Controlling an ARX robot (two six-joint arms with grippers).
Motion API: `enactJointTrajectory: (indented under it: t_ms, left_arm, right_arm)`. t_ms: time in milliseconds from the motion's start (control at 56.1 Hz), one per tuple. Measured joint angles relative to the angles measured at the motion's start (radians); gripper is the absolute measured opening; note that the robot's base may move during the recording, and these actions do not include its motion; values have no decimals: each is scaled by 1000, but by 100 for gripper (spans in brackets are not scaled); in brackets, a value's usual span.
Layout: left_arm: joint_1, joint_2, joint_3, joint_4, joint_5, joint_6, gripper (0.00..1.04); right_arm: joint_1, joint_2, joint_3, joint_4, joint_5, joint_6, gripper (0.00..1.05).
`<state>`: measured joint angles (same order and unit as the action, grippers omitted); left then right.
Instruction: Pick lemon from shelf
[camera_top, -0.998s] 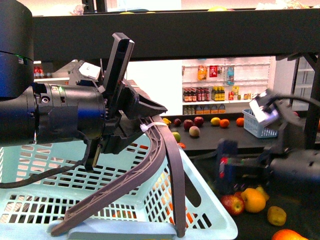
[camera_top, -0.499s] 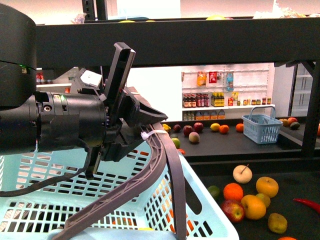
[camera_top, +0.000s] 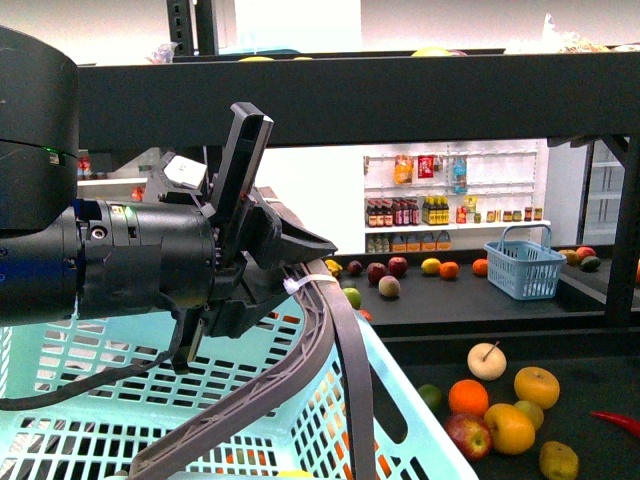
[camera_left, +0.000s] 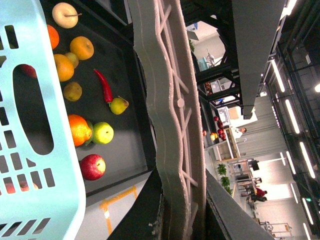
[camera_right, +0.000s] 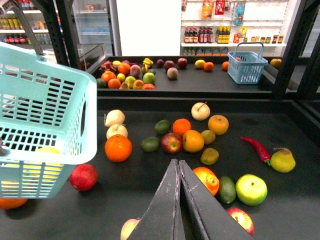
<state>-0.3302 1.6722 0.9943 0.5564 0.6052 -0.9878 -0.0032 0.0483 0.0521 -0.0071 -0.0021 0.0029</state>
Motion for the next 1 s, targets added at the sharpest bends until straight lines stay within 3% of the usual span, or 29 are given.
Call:
enactJointTrajectory:
  t_ms: [481, 998]
  left_arm:
    - [0, 0, 0, 0, -1, -2, 12]
    - [0, 0, 0, 0, -1, -2, 12]
  right_arm:
    - [1, -42, -37, 5, 0, -1, 4]
    - [1, -42, -37, 5, 0, 0, 97]
